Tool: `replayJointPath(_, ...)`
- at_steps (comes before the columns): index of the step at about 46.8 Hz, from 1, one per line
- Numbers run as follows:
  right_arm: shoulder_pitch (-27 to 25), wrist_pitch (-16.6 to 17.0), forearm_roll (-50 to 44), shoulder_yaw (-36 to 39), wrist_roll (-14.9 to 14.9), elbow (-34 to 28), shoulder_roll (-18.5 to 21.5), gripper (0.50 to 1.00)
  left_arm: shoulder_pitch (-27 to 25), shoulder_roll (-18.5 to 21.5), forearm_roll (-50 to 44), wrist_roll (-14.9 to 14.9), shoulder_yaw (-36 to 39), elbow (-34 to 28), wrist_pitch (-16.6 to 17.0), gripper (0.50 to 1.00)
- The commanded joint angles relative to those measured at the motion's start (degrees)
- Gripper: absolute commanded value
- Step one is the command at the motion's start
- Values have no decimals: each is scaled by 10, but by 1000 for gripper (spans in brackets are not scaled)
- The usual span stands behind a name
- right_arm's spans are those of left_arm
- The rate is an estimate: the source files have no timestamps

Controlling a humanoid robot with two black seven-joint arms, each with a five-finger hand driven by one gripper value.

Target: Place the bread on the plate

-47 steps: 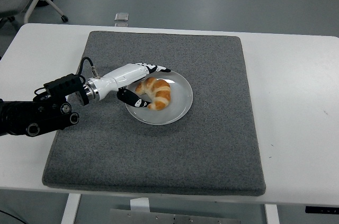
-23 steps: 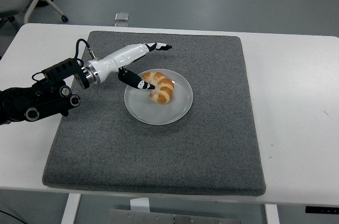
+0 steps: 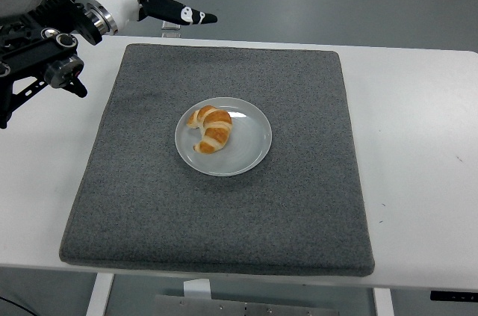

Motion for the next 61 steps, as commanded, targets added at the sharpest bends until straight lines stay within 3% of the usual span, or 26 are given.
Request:
replayJointPath(1, 0, 0, 0, 0, 0, 1, 0, 930, -1, 0, -61, 0, -17, 21, -9, 994)
replayJointPath(11, 0, 0, -1, 0, 0, 1, 0, 930, 12, 0, -163, 0, -73, 60, -25, 994)
replayJointPath(26, 0, 0, 0, -1, 0, 1, 0, 930, 20, -9, -282, 3, -74, 141, -26, 994)
replayJointPath(42, 0, 0, -1, 0, 0, 1, 0, 930, 57, -32, -329, 3, -76, 161, -56, 994)
replayJointPath(52, 0, 0, -1, -1, 0, 1, 0, 930, 71, -35, -395, 15, -74, 162, -57, 994)
replayJointPath(61, 0, 0, -1, 0, 0, 1, 0, 930, 75, -35, -394, 17, -72, 163, -56, 992)
